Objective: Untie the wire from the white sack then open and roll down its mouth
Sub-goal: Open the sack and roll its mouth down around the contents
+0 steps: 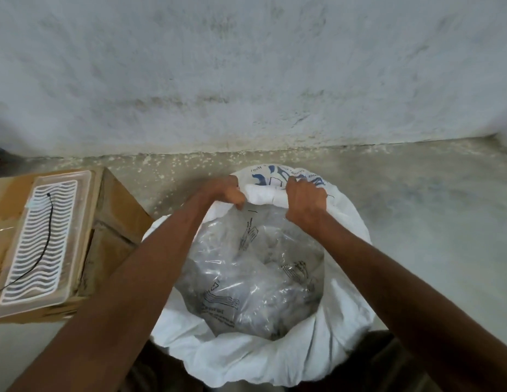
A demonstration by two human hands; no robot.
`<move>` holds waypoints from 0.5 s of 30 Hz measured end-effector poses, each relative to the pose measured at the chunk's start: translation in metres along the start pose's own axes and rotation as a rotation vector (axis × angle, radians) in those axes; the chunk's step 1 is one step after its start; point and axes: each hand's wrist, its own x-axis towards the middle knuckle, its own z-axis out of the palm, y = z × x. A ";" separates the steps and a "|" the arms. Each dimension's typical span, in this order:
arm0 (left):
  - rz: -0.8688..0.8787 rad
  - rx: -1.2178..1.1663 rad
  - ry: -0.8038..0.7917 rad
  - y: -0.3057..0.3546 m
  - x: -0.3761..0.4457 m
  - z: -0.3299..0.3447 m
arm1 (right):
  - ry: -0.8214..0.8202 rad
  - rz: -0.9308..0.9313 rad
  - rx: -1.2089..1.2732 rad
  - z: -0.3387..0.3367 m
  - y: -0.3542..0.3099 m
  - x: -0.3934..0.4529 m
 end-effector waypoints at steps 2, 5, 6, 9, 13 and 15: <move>0.091 0.246 0.187 0.017 -0.002 0.010 | -0.096 0.026 0.129 0.000 0.013 0.001; 0.406 0.452 0.470 0.047 -0.009 0.035 | -0.287 0.071 0.363 -0.016 0.022 0.009; 0.471 0.415 0.475 0.054 -0.009 0.040 | -0.389 0.065 0.409 -0.024 0.024 0.013; 0.478 0.315 0.458 0.066 -0.004 0.046 | -0.580 0.024 0.469 -0.036 0.038 0.019; 0.335 0.401 0.497 0.083 0.004 0.047 | -0.292 -0.042 0.477 -0.021 0.045 0.000; 0.227 0.343 0.399 0.088 0.010 0.038 | -0.075 -0.001 0.348 -0.008 0.046 -0.020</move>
